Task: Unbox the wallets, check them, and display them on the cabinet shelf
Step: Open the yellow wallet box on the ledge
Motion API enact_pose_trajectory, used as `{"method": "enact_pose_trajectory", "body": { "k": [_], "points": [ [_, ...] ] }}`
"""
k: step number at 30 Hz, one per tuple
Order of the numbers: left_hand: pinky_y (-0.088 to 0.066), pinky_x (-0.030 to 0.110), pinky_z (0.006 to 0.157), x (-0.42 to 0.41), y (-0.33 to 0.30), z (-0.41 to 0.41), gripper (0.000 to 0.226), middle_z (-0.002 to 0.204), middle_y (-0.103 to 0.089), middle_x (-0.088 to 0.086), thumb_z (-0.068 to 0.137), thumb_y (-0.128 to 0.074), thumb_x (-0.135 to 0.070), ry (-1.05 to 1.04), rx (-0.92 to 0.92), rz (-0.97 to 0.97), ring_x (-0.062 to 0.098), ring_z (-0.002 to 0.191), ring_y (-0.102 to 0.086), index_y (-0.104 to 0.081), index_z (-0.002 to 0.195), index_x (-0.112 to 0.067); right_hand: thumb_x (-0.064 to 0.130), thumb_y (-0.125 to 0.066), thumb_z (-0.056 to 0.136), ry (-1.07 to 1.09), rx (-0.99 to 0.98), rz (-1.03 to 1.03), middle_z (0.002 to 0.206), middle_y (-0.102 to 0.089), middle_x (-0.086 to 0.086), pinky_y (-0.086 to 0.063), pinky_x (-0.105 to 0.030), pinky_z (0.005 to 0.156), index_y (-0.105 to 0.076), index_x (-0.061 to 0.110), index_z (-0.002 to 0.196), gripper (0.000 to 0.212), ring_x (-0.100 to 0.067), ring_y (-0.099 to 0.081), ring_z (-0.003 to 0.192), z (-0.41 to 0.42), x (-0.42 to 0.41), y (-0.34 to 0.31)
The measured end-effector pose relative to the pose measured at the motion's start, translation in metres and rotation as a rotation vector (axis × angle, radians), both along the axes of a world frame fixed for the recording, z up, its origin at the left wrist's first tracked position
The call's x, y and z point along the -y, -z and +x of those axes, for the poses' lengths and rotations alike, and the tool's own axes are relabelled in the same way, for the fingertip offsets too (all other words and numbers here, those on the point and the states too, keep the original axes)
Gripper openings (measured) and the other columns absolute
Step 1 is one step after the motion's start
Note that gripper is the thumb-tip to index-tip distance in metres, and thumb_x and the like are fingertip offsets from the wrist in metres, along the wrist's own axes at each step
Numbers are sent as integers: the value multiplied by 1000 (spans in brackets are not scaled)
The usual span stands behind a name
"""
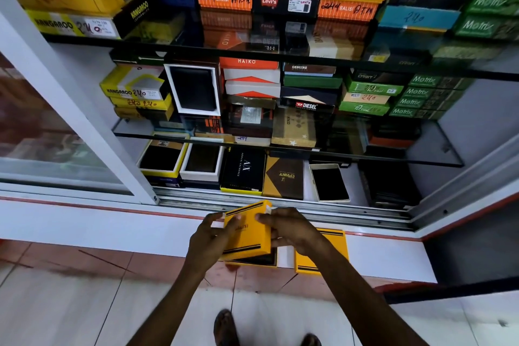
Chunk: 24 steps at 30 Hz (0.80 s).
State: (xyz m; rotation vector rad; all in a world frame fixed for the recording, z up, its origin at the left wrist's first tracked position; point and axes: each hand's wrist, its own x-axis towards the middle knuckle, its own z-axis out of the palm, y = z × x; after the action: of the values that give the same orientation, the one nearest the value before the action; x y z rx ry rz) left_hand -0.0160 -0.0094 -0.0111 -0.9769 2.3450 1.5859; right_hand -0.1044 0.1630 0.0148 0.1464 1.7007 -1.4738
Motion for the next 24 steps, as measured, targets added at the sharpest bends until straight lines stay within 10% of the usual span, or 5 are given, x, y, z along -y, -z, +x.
{"method": "enact_pose_trajectory", "body": {
  "k": [4,11,15,17,24],
  "points": [
    [-53,31,72,2,-28,8,96,116,-57,-4,38,-49,-95,89,-67,183,21,105,-58,-42,122,-47,36,-60,95,-104,-83,-100,111,-73,-10,-56,-41,95,-69,15,109,27,-27,-70,106,7,20,-25],
    [-46,67,91,36,-29,16,74,123,-63,18,56,-70,-48,-190,-106,803,43,112,-59,-55,125,-24,25,-49,102,-124,-210,-174,99,-73,-3,-57,-33,82,-67,10,112,26,-21,-68,86,6,36,-37],
    [-41,75,89,63,-11,28,66,126,-55,24,63,-67,-35,-300,-155,889,51,116,-52,-52,125,-19,25,-60,90,-204,-718,552,75,-66,-3,-55,-30,70,-72,8,85,22,-24,-71,75,-11,8,18],
    [-41,75,89,75,1,33,57,129,-54,24,70,-61,-31,-339,-147,919,51,116,-51,-52,125,-17,33,-62,85,-293,-639,779,82,-70,-11,-53,-25,72,-70,3,89,31,-27,-72,86,-9,-1,47],
    [-45,71,90,94,24,39,41,130,-54,23,85,-54,-27,-409,-98,866,49,116,-54,-49,124,-15,17,-71,82,-423,-448,829,93,-71,-6,-48,-18,70,-65,2,94,21,-23,-67,105,-3,2,78]
  ]
}}
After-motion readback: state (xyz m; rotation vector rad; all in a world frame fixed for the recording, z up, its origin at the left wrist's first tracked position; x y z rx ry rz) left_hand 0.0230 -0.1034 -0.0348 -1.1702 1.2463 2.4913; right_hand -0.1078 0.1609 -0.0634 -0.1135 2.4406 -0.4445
